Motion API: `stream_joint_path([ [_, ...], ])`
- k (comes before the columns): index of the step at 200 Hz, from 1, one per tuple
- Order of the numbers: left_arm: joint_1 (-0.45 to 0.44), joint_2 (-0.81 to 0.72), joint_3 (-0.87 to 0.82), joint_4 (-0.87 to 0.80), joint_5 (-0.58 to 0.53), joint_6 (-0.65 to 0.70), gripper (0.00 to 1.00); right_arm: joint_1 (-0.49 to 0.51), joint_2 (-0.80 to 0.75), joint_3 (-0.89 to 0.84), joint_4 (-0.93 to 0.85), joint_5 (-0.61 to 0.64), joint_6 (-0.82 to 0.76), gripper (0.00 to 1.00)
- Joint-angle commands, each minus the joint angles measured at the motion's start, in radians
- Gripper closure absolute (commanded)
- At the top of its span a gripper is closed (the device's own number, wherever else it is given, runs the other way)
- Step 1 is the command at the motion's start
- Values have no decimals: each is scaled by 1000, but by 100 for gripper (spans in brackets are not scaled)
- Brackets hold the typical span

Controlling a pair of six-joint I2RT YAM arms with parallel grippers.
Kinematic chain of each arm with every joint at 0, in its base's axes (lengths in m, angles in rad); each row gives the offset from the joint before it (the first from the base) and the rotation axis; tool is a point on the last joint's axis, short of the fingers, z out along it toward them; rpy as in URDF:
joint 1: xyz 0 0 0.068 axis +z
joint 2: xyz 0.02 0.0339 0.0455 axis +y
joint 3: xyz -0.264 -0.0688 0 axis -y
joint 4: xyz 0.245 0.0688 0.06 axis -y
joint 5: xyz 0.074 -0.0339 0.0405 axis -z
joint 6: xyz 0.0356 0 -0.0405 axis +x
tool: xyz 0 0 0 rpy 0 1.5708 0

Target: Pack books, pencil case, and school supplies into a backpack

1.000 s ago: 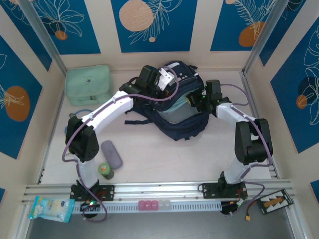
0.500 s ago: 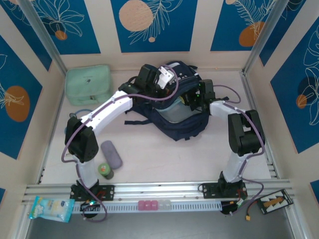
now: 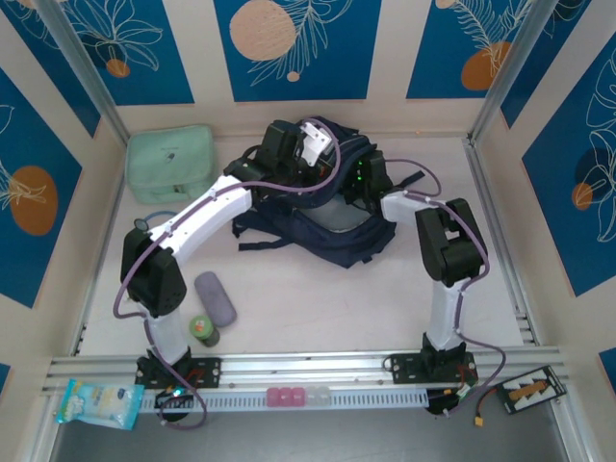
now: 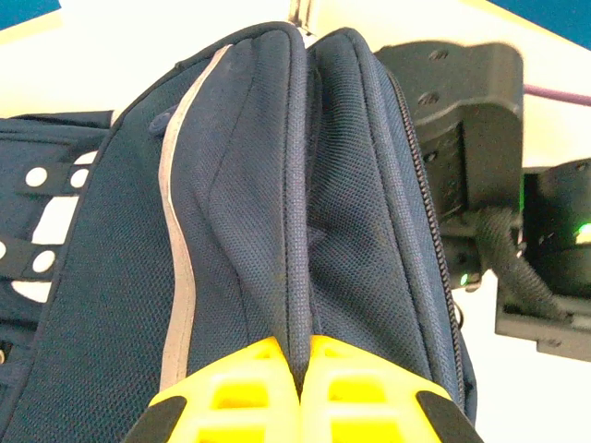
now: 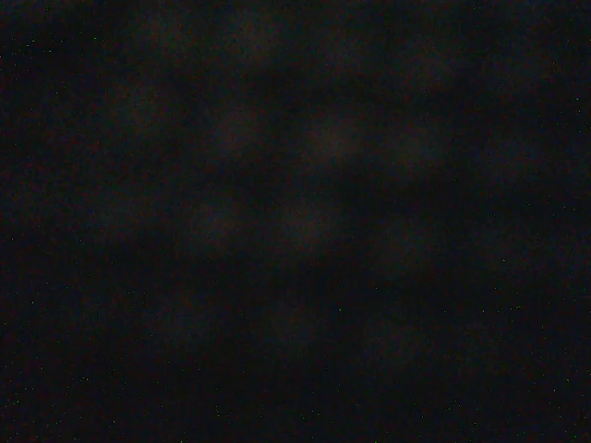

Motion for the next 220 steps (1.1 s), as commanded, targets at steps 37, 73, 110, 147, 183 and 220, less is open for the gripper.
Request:
stream_joint_path([
  [37, -19, -101, 17, 182, 93, -6, 100, 41, 117, 103, 98, 117, 41, 100],
  [73, -17, -97, 15, 179, 82, -9, 100, 41, 134, 136, 18, 80, 23, 78],
  [110, -8, -84, 9, 176, 62, -25, 100, 44, 54, 58, -27, 72, 21, 50],
  [147, 5, -71, 9, 183, 49, -54, 100, 38, -78, -29, -102, 60, 42, 38],
  [183, 14, -67, 8, 187, 46, -70, 100, 25, -199, -121, -155, 34, 75, 32],
  [220, 21, -65, -10, 194, 50, -78, 100, 4, -313, -206, -230, -2, 87, 32],
])
